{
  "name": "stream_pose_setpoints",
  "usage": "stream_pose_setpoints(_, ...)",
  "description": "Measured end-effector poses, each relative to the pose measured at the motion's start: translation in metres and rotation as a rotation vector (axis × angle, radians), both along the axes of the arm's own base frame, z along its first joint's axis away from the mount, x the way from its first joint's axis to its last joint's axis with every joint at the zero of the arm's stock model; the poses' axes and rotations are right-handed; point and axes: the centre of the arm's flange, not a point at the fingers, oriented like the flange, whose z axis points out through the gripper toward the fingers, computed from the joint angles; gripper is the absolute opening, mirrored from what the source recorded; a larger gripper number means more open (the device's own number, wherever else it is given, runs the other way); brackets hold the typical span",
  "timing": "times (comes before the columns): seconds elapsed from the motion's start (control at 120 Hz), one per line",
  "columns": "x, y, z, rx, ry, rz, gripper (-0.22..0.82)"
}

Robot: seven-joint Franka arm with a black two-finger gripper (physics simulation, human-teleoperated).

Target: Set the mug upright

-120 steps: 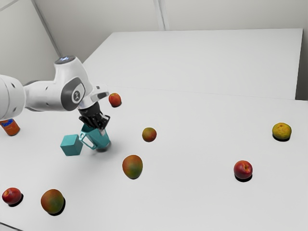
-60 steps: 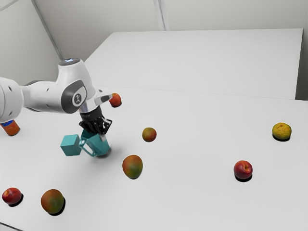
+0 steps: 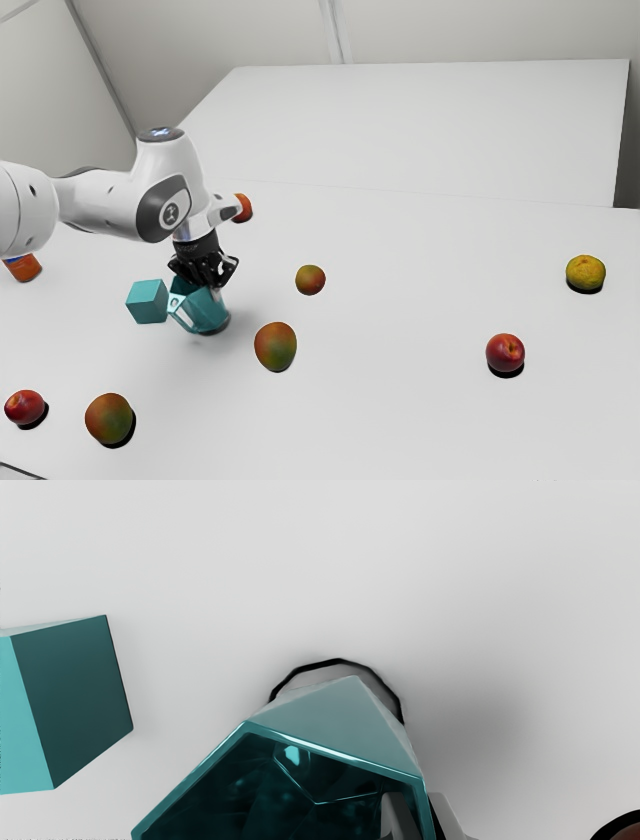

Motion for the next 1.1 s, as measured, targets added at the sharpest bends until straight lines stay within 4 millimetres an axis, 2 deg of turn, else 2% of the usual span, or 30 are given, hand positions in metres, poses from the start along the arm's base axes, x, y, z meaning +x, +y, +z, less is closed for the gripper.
stream_pose_setpoints(0.267,0.000,0.000,-0.010,0.010,0.015,0.039,-0.18)
stream_pose_setpoints(0.45,0.000,0.000,-0.010,0.004,0.018,0.048,0.22)
stream_pose_setpoints(0.592,0.000,0.000,-0.009,0.003,0.018,0.048,0.41)
stream_pose_setpoints(0.8,0.002,0.000,-0.003,-0.001,0.008,0.045,0.53)
stream_pose_setpoints(1.1,0.006,0.000,0.010,-0.009,-0.012,0.035,0.59)
